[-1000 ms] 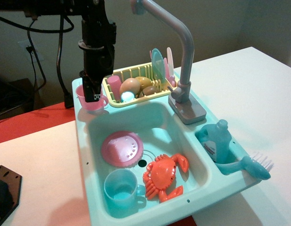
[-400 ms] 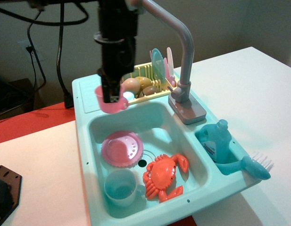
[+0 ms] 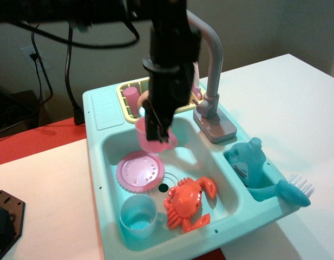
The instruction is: Put cup from counter to sink
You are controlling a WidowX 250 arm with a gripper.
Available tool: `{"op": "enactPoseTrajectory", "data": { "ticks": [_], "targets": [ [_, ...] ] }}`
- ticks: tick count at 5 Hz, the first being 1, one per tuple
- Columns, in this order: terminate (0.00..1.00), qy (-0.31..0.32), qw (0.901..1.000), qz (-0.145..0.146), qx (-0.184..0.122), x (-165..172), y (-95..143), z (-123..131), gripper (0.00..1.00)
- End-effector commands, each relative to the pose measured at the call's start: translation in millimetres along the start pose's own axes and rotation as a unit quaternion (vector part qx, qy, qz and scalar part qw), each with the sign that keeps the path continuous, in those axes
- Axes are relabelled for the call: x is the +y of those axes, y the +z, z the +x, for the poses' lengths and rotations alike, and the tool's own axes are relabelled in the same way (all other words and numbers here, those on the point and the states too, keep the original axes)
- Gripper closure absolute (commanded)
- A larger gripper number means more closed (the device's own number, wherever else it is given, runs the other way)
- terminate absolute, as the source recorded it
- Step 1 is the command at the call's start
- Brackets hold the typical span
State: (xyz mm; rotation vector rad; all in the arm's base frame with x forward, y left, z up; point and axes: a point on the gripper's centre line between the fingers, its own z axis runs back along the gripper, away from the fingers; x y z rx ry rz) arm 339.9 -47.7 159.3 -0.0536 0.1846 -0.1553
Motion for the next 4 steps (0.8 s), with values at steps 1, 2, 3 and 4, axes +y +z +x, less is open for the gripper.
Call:
{"op": "enactPoseTrajectory", "data": {
  "ticks": [1, 2, 3, 4],
  "targets": [
    [0.0, 0.016, 0.9997, 0.008, -0.017, 0.1, -9.4, 8.4, 1.0],
    [0.0, 0.021, 0.9995, 0.023, 0.002, 9.9, -34.0, -0.9, 1.0],
    [0.0, 0.025, 0.9992, 0.028, 0.014, 13.8, -47.5, -7.8, 1.0],
    [0.0, 0.032, 0.9989, 0.026, 0.021, 13.6, -51.0, -11.5, 0.0]
  ]
}}
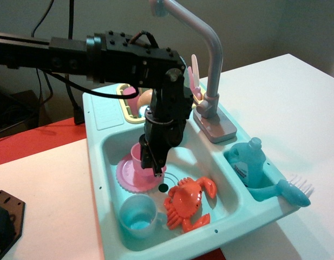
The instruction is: Put cup from counter to sink
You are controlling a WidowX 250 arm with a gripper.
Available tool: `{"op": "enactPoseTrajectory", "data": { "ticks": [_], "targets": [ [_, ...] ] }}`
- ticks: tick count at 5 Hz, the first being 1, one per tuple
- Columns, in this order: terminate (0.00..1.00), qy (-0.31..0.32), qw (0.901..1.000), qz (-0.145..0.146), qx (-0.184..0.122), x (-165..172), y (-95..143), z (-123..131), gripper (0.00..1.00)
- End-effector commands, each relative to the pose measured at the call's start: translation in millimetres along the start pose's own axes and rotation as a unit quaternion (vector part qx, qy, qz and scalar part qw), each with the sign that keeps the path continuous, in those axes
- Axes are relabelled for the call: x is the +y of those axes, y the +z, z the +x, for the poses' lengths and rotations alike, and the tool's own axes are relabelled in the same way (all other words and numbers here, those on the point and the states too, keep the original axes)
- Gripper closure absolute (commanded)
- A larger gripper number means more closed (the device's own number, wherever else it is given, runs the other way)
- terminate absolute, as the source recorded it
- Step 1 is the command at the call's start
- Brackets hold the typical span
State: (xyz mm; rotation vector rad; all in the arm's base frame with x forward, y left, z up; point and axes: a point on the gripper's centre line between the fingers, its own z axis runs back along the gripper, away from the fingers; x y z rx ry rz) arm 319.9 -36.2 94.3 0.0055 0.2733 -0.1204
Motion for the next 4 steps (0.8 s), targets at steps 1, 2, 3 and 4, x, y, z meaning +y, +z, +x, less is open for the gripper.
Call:
{"op": "enactPoseTrajectory", "data": {
  "ticks": [1, 2, 3, 4],
  "targets": [
    [0.0, 0.026, 0.9994, -0.021, -0.008, 2.7, 17.2, -9.6, 0.0],
    [0.0, 0.03, 0.9992, -0.026, -0.006, 2.4, 23.1, -14.4, 0.0],
    [0.0, 0.039, 0.9988, -0.024, -0.017, 7.9, 37.2, -22.0, 0.0],
    [1.0, 0.04, 0.9987, -0.017, -0.029, 11.8, 50.2, -28.0, 0.0]
  ]
}}
